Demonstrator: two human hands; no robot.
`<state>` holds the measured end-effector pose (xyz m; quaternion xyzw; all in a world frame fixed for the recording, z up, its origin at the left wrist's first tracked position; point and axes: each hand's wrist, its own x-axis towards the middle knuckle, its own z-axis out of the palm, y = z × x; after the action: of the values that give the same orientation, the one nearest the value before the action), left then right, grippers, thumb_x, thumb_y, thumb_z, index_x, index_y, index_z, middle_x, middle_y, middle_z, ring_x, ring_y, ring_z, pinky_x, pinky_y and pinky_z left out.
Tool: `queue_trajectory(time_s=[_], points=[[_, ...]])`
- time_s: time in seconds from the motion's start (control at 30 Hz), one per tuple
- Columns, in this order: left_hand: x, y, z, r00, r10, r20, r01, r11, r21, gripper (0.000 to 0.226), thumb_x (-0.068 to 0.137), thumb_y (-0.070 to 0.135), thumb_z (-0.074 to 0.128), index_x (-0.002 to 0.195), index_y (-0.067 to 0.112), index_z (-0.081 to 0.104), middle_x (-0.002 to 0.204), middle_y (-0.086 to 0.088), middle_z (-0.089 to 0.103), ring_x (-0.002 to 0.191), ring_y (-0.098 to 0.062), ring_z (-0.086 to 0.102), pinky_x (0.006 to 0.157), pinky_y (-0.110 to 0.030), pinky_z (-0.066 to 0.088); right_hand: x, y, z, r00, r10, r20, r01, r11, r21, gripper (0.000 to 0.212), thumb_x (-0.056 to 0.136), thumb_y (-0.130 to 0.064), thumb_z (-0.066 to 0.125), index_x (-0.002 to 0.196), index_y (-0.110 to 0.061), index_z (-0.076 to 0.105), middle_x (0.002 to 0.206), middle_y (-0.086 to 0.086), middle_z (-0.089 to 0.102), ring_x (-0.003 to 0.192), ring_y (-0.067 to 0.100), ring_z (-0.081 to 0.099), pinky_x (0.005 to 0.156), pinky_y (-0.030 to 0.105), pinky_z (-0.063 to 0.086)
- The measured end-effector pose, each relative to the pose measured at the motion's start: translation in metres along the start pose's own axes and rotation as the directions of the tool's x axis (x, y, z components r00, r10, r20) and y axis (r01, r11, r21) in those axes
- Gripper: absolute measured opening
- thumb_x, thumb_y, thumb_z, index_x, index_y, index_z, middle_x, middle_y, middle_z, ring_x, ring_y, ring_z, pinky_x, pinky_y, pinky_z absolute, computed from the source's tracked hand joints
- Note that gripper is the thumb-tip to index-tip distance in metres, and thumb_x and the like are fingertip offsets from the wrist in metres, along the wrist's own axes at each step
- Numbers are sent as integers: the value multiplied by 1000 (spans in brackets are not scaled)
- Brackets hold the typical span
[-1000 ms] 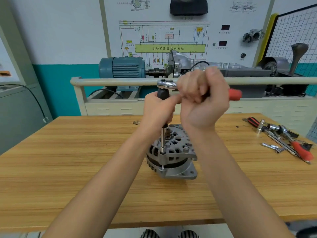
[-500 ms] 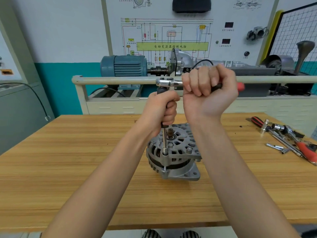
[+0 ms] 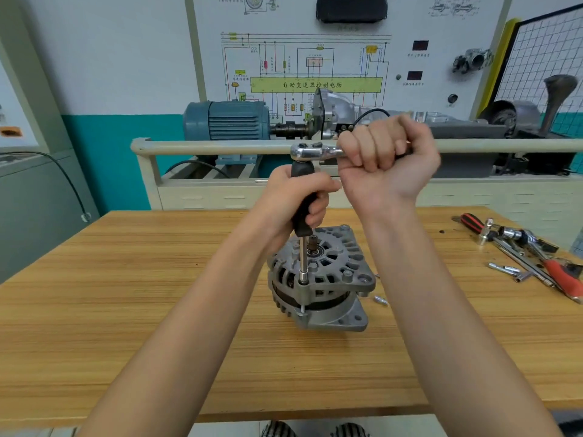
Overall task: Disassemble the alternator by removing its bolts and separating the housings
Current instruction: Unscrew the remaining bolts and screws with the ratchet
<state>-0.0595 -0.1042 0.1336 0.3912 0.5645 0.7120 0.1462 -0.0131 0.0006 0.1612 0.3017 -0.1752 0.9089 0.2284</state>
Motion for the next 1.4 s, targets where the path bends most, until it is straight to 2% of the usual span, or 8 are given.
queue_trajectory(time_s=[0.2,0.4,0.53,0.6,0.9,1.1,1.27,1.4], points=[[8,4,-2,969,-104,223,133,984,-117,44,79,9,52,41,21,34,33,7,27,27,-5,21,34,-14,21,19,3,-12,961,147,-235,-103,977,188,40,79,-14,40,40,-13,32,31,-2,20,37,10,8,40,19,19],[5,2,6,989,-56,-138,51,998,-38,55,85,-3,48,43,24,27,37,7,20,31,-8,12,36,-13,15,-14,13,7,987,-148,68,158,974,-164,42,86,-9,35,45,-17,37,36,-6,27,38,11,16,43,25,24],[4,-3,25,891,110,-441,-40,985,165,43,88,2,54,54,19,35,45,6,35,45,-12,33,43,-21,27,-44,33,12,788,-387,479,612,576,-541,28,85,-6,42,63,-24,43,52,-10,39,46,8,32,51,27,25],[4,-4,30,860,156,-486,-55,975,216,39,90,4,53,58,19,37,54,-1,38,61,-19,38,51,-28,31,-49,36,13,745,-393,540,667,433,-606,27,83,-8,44,65,-27,45,57,-11,40,48,8,33,53,27,25],[6,-3,7,998,-20,-65,16,998,-57,37,80,-2,57,52,14,37,39,2,30,33,-12,23,40,-18,22,-16,6,10,957,-203,207,259,918,-300,42,83,-8,34,43,-21,31,35,-6,23,39,12,13,44,24,24],[6,4,2,973,-134,187,148,987,-58,36,75,11,54,43,18,39,36,4,28,29,-8,22,37,-17,19,14,-4,-14,988,93,-122,-67,977,203,40,78,-13,39,38,-13,34,30,-2,24,38,10,8,39,21,19],[2,1,14,990,-101,-103,103,995,15,58,85,-2,50,38,26,30,36,7,21,30,-8,13,38,-13,15,16,5,-9,973,89,-213,-57,987,151,40,78,-14,39,38,-14,35,30,-2,23,39,9,7,39,19,17],[4,-1,28,926,-17,-378,53,995,85,49,81,-4,53,44,22,32,39,6,24,33,-11,16,40,-15,16,-7,0,3,993,-108,-36,106,993,-44,42,82,-12,37,41,-17,36,34,-5,24,40,13,11,42,24,21]])
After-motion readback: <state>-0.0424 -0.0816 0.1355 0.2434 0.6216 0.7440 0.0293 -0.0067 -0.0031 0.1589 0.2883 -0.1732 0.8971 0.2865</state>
